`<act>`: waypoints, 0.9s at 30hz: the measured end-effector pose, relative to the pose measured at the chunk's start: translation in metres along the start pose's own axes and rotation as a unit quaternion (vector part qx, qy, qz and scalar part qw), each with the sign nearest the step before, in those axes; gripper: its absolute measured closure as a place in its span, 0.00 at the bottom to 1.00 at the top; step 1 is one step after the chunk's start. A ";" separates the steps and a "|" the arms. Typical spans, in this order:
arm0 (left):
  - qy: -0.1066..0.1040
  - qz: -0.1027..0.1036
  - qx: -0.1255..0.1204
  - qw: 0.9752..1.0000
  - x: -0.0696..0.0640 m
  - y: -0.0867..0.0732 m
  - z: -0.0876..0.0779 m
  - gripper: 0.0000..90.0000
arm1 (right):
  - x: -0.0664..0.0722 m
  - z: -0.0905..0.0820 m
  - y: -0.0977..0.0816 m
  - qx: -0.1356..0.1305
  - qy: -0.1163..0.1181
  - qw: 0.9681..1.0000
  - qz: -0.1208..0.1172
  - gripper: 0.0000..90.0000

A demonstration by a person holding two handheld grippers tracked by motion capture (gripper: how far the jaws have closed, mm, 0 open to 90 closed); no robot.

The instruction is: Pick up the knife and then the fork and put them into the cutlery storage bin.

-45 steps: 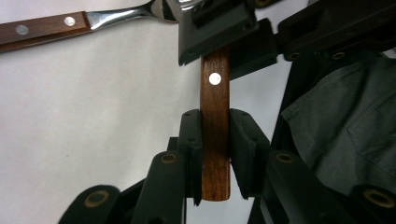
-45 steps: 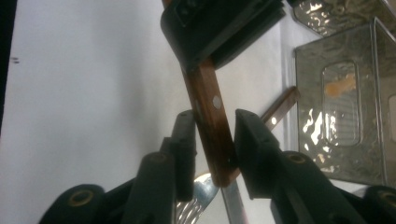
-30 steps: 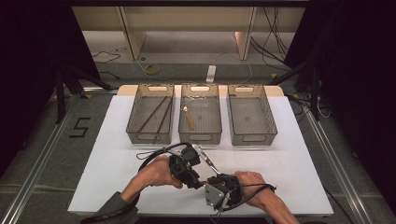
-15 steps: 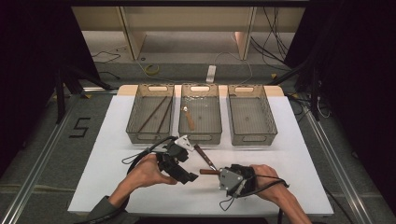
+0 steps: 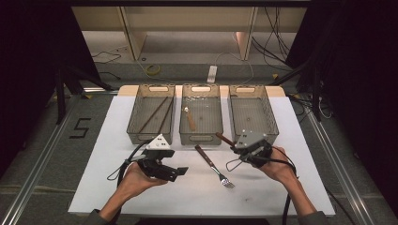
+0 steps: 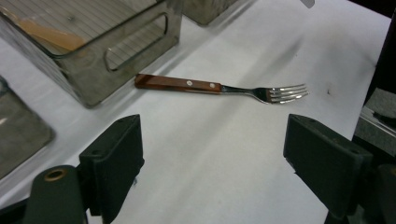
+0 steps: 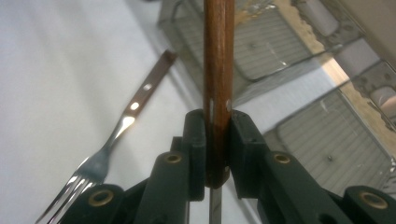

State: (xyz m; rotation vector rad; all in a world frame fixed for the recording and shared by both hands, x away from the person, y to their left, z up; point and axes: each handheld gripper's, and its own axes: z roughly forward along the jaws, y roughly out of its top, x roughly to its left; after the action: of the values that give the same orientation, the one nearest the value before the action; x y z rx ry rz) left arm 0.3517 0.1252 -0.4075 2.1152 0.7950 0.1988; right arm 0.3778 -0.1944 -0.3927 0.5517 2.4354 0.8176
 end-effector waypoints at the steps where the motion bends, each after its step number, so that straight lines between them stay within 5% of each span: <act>1: 0.002 -0.001 -0.005 1.000 0.001 0.000 -0.001 0.21 | -0.005 0.000 0.001 0.000 0.002 1.000 0.018 0.87; 8: 0.022 -0.018 -0.024 0.999 0.007 -0.008 -0.006 0.21 | -0.040 -0.003 0.008 -0.018 0.012 0.994 0.112 0.87; 12: 0.031 -0.015 -0.026 0.999 0.007 -0.012 -0.007 0.20 | -0.061 -0.004 0.014 -0.024 -0.001 0.989 0.143 0.87; 27: 0.042 -0.015 -0.041 0.998 0.008 -0.022 -0.014 0.18 | -0.120 0.012 0.029 -0.021 -0.050 0.975 0.216 0.87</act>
State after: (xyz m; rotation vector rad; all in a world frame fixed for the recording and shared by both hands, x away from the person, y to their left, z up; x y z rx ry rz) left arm 0.3421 0.1490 -0.4170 2.0272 0.8536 0.2998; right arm 0.4850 -0.2298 -0.3420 1.1044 2.2287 0.9808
